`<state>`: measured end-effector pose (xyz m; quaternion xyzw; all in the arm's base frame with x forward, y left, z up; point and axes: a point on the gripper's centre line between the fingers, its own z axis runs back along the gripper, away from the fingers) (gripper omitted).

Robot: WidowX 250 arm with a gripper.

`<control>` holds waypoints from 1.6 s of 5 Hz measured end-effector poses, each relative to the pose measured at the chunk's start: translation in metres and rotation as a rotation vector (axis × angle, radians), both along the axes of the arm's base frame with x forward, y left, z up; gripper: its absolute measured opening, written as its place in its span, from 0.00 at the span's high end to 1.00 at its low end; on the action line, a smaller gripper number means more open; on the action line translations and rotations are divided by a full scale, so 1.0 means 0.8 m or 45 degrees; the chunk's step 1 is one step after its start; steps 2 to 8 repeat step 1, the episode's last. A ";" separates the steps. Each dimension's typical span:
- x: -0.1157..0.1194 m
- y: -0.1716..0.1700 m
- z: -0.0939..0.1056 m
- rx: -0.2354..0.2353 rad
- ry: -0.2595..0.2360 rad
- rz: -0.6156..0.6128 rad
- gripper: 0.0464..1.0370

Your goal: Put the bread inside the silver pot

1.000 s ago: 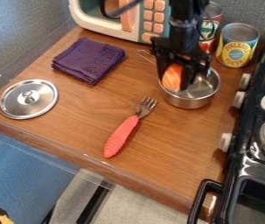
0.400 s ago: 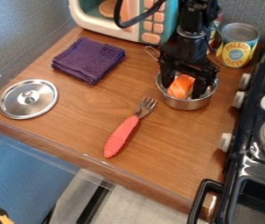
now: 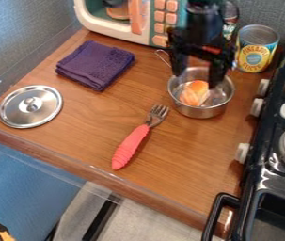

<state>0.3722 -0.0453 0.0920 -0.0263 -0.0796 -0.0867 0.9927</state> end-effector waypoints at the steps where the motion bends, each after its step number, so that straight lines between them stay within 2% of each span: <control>1: -0.014 0.014 0.019 -0.018 -0.013 0.037 0.04; 8: -0.014 0.014 0.019 -0.018 -0.013 0.037 0.04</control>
